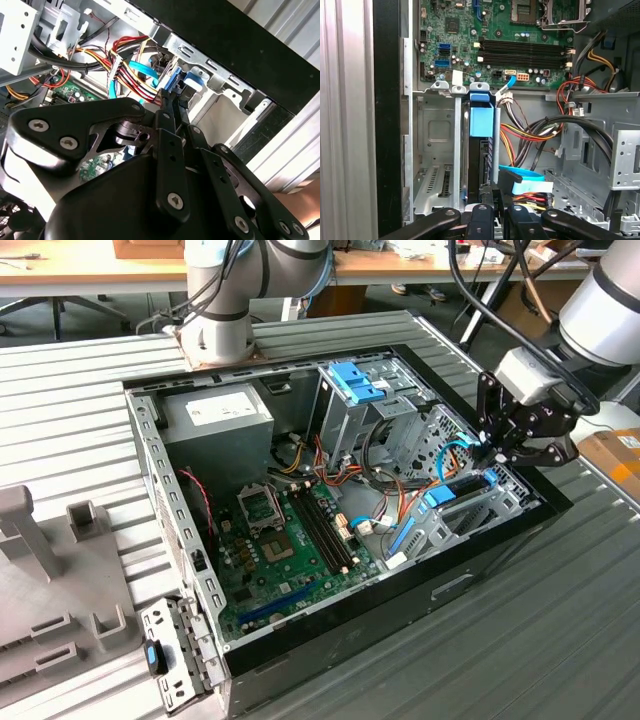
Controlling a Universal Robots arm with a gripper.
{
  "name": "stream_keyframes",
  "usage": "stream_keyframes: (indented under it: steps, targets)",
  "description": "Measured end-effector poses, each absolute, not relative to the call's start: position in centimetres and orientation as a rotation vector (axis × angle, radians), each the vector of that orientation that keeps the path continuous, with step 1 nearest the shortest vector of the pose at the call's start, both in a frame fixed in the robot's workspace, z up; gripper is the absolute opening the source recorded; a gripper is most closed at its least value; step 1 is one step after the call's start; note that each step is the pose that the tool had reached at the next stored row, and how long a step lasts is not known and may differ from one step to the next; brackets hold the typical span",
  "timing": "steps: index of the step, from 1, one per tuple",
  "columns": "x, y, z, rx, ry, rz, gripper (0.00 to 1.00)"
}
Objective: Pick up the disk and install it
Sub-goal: 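Insert the disk into the insertion slot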
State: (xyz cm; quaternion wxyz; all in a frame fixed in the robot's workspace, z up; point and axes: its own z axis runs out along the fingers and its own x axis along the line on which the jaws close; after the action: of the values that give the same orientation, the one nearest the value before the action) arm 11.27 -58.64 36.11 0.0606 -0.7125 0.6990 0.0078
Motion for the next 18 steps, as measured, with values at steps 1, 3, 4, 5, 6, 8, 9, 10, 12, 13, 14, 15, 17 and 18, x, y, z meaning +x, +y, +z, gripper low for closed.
stream_keyframes:
  steps: [1,3,4,5,6,8,9,10,12,13,14,15,17,18]
  targets:
    - [11.3,-58.7,35.8,-2.161,2.11,0.024,0.17]
    - [11.3,-58.7,35.6,-2.164,2.107,0.024,0.17]
    - [11.3,-58.7,35.6,-2.165,2.107,0.024,0.17]
    - [11.2,-58.8,35.6,-2.164,2.107,0.024,0.17]
    - [11.0,-58.8,35.5,-2.165,2.106,0.025,0.17]
    - [11.0,-58.9,35.0,-2.168,2.103,0.025,0.17]
    - [11.0,-58.9,35.0,-2.169,2.102,0.025,0.17]
    - [11.0,-58.9,35.0,-2.169,2.102,0.025,0.17]
    - [11.0,-59.0,34.9,-2.172,2.099,0.025,0.17]
    - [11.0,-59.0,34.9,-2.174,2.097,0.025,0.17]
    - [11.0,-59.0,34.9,-2.175,2.096,0.025,0.17]
    - [11.0,-59.1,34.7,-2.177,2.094,0.026,0.17]
    - [11.0,-59.0,34.7,-2.178,2.093,0.025,0.17]
    - [11.0,-59.0,34.7,-2.178,2.093,0.025,0.17]
